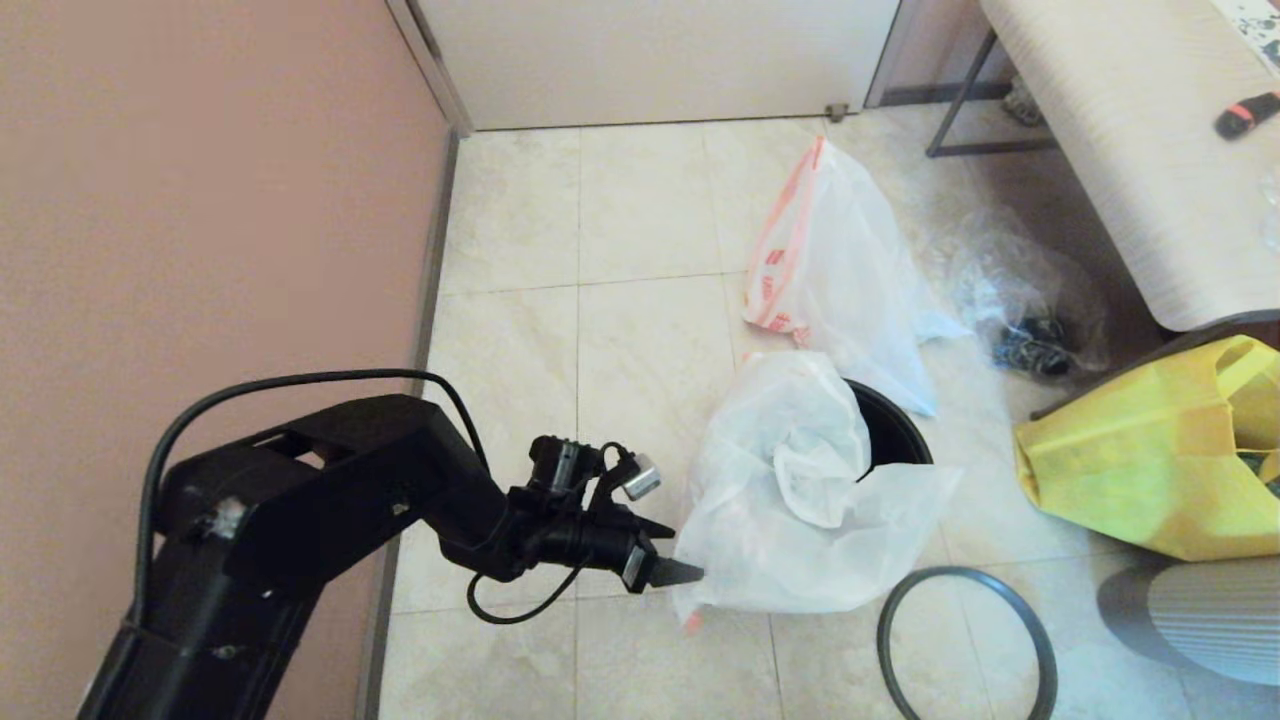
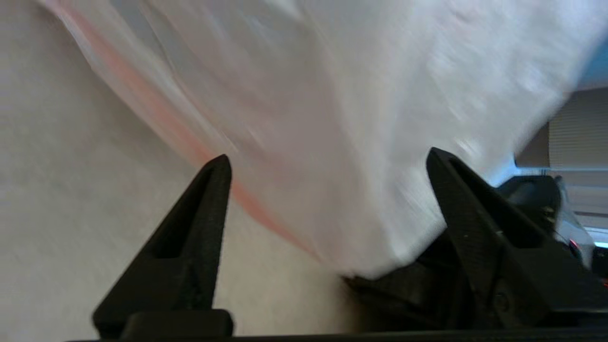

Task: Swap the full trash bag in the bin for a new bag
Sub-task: Put the new garbage bag on the trash can

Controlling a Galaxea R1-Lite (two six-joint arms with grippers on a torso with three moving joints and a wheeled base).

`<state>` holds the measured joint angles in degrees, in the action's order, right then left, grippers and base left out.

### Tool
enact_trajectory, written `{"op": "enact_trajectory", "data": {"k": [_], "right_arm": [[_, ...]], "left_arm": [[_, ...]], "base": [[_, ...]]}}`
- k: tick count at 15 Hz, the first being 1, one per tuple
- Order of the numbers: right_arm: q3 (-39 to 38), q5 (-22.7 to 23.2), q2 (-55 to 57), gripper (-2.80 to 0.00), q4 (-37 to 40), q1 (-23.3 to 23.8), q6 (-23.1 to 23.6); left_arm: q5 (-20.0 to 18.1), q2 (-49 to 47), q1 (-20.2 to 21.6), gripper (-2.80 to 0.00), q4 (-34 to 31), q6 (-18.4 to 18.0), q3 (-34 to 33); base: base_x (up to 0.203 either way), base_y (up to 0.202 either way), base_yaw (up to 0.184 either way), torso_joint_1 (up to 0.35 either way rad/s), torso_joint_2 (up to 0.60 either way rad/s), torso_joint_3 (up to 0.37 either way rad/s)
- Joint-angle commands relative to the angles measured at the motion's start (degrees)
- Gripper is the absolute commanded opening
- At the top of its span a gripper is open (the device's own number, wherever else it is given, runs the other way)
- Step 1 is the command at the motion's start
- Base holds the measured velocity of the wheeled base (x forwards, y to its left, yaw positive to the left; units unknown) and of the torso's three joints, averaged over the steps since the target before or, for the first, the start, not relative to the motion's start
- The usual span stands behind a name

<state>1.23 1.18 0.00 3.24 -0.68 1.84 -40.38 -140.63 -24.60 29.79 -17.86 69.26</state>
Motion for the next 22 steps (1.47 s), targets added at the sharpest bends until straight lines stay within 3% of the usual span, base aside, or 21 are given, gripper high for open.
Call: {"op": "enact_trajectory", "data": {"k": [1, 4, 7, 10, 12, 13, 22], "right_arm": [[0.00, 0.05, 0.09, -2.80, 0.01, 0.00, 0.00], [0.00, 0.05, 0.09, -2.80, 0.01, -0.02, 0.09], [0.00, 0.05, 0.09, -2.80, 0.01, -0.02, 0.00], [0.00, 0.05, 0.09, -2.80, 0.01, -0.02, 0.00], [0.00, 0.05, 0.09, -2.80, 0.01, 0.04, 0.00], [0.00, 0.05, 0.09, -2.80, 0.01, -0.02, 0.01], [0.00, 0.05, 0.09, -2.80, 0.01, -0.02, 0.00]], "left_arm": [[-0.18, -2.55, -0.67, 0.00, -4.03, -0.15, 4.40], [-0.37, -3.82, -1.18, 0.00, -9.79, -0.17, 9.95], [-3.41, -3.52, -2.17, 0.00, -12.24, -0.30, 9.92], [-4.18, -3.60, -2.29, 0.00, -16.59, -4.70, 10.62], [-4.27, -3.51, -2.29, 0.00, -17.05, -4.90, 10.54], [-4.27, -3.50, -2.29, -2.80, -17.05, -4.90, 10.62], [-7.95, 0.18, -2.47, -2.80, -17.14, -4.67, 8.34]], "base": [[0.000, 0.000, 0.000, 0.000, 0.00, 0.000], [0.000, 0.000, 0.000, 0.000, 0.00, 0.000], [0.000, 0.000, 0.000, 0.000, 0.00, 0.000], [0.000, 0.000, 0.000, 0.000, 0.00, 0.000], [0.000, 0.000, 0.000, 0.000, 0.00, 0.000], [0.000, 0.000, 0.000, 0.000, 0.00, 0.000], [0.000, 0.000, 0.000, 0.000, 0.00, 0.000]]}}
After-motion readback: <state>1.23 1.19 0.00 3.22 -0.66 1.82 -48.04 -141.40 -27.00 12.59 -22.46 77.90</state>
